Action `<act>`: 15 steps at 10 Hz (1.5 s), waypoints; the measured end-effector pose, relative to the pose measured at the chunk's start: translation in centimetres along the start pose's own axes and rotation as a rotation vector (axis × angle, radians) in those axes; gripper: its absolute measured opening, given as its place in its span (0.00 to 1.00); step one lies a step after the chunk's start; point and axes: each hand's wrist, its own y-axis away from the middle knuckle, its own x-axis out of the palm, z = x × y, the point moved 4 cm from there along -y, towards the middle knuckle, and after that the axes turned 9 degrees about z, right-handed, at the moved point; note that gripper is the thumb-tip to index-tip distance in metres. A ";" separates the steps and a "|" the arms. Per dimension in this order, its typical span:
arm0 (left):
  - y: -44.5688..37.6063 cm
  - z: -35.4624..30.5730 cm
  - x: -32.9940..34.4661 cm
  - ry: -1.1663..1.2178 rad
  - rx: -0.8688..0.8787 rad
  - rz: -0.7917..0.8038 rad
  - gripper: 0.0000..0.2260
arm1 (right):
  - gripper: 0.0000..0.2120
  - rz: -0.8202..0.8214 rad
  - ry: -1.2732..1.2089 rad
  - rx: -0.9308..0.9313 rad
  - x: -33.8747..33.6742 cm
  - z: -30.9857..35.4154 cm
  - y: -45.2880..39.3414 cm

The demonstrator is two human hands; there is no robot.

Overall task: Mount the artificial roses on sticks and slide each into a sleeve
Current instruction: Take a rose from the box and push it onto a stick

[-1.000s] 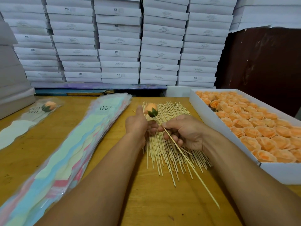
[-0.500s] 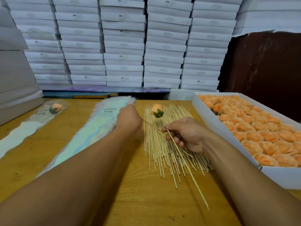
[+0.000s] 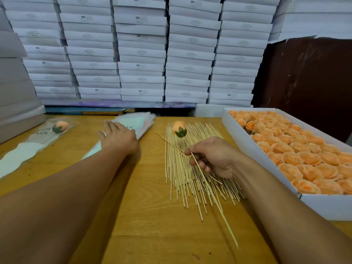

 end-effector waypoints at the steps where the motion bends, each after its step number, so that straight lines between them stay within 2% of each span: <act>1: -0.7 0.8 0.0 -0.021 -0.019 0.072 0.31 | 0.09 0.009 0.008 0.004 0.0 -0.1 -0.1; 3: -0.6 0.6 0.6 -0.002 0.009 0.140 0.30 | 0.09 0.019 0.017 -0.001 0.2 -0.2 -0.2; 4: -0.4 0.6 0.9 -0.054 -0.026 0.198 0.29 | 0.09 0.021 0.021 0.001 0.2 -0.1 -0.2; 6: 0.4 -0.1 0.5 -0.279 0.004 0.189 0.22 | 0.09 0.027 0.024 -0.003 0.2 -0.1 0.0; 7: 0.9 -0.7 0.1 -0.324 0.012 0.174 0.20 | 0.09 0.027 0.016 -0.009 0.2 -0.1 0.0; 8: 1.3 -1.1 -0.7 -0.350 0.015 0.072 0.19 | 0.09 0.027 0.017 -0.009 0.2 -0.1 -0.1; 9: 1.7 -1.8 -1.5 -0.405 0.062 -0.054 0.13 | 0.09 0.028 0.013 -0.007 0.1 -0.2 -0.1; 11: 2.0 -3.5 -2.2 -0.512 0.132 -0.155 0.12 | 0.09 0.031 0.020 -0.005 0.1 -0.2 -0.2; 15: 1.8 -3.5 -2.0 -0.352 0.173 -0.086 0.14 | 0.09 0.033 0.020 -0.011 0.1 -0.1 0.0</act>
